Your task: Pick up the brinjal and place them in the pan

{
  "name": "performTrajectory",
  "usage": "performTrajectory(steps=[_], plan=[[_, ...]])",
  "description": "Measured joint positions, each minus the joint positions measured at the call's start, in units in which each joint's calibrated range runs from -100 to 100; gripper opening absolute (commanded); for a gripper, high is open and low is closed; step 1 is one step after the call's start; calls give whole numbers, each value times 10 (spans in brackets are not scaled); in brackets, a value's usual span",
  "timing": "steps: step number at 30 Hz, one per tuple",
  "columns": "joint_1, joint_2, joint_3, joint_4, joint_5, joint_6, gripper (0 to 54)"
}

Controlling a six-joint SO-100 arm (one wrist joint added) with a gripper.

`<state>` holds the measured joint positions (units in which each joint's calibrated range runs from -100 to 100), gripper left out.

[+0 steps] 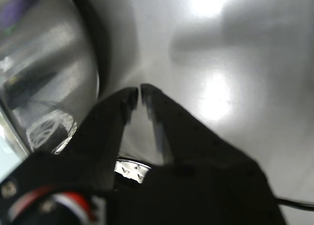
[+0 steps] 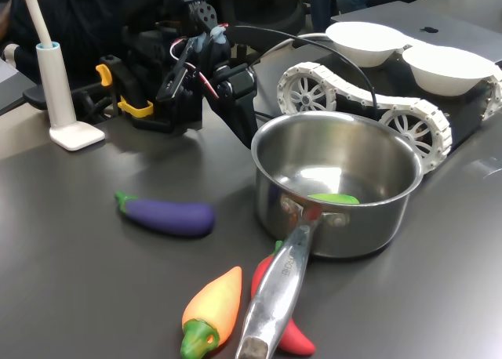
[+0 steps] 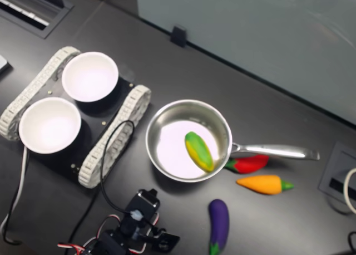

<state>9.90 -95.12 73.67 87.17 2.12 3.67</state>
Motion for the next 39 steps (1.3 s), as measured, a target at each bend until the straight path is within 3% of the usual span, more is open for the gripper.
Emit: performTrajectory(steps=[25, 39], plan=[[-26, 0, -2, 1, 21, 0, 2], [-14, 1, -75, 49, 22, 1, 2]])
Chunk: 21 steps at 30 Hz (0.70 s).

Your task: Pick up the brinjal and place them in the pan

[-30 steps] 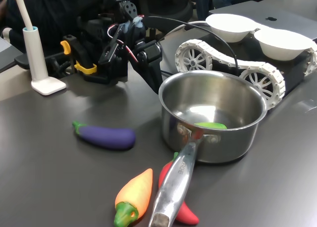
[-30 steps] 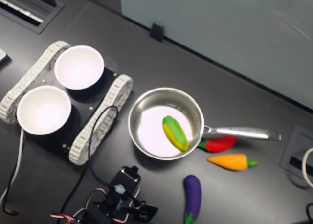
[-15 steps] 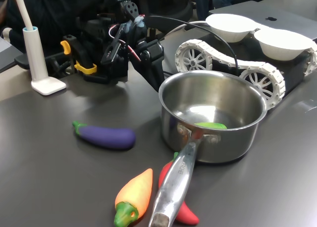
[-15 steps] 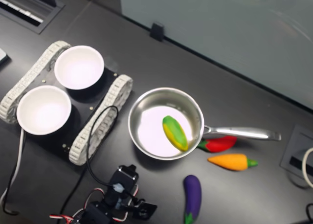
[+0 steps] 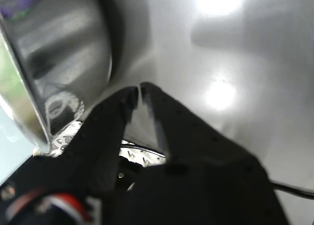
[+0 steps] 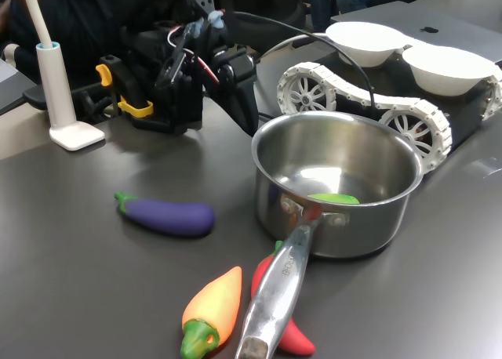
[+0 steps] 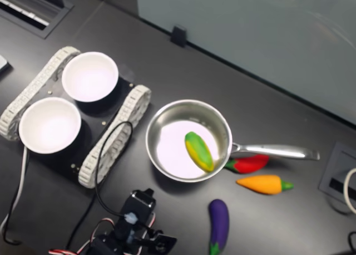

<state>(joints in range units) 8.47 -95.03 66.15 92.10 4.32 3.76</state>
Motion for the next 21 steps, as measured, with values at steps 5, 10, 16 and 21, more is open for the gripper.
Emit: performTrajectory(steps=[5, 10, 16, 21], plan=[[26, 1, -25, 3, 5, 0, 2], [55, 38, -75, 9, 7, -6, 2], [79, 64, -125, 14, 6, -7, 2], [120, 97, -181, 14, 1, -28, 2]])
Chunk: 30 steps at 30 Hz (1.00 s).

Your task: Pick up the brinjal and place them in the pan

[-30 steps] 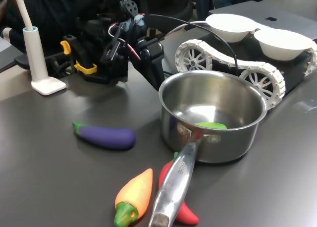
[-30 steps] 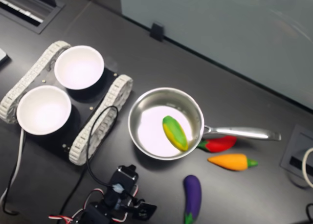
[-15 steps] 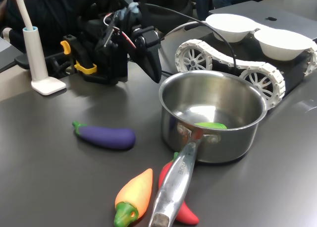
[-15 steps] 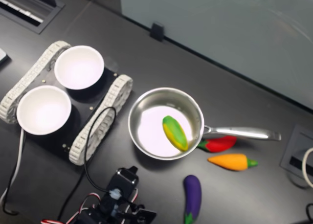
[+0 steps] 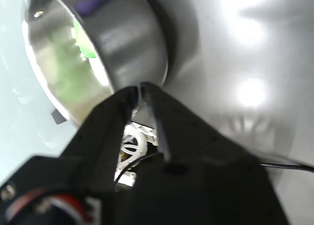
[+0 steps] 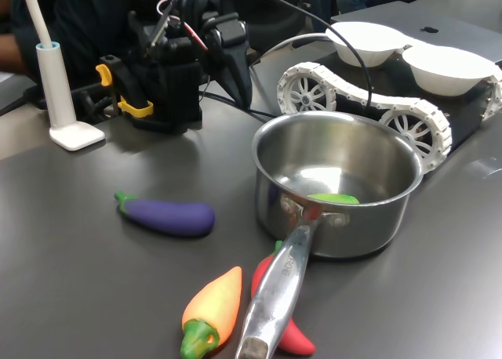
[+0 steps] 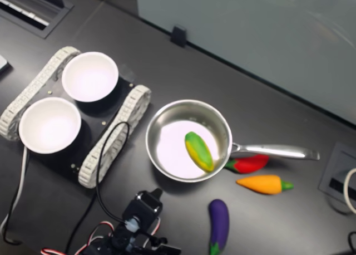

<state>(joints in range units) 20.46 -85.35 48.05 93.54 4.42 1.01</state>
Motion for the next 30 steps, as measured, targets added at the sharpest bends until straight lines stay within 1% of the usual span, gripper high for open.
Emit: performTrajectory(steps=[2, 4, 8, 14, 17, 19, 22, 24, 30], plan=[[14, 16, -24, 6, 0, -13, 2], [32, 28, -45, 11, 0, -18, 2], [75, 71, -104, 25, -8, -26, 2], [133, 125, -173, 34, -12, -29, 2], [156, 152, -212, 44, -11, -42, 2], [176, 182, -251, 54, -11, -46, 2], [198, 211, -290, 56, -11, -49, 2], [221, 231, -315, 56, -11, -49, 2], [312, 293, -377, 56, -14, -70, 6]])
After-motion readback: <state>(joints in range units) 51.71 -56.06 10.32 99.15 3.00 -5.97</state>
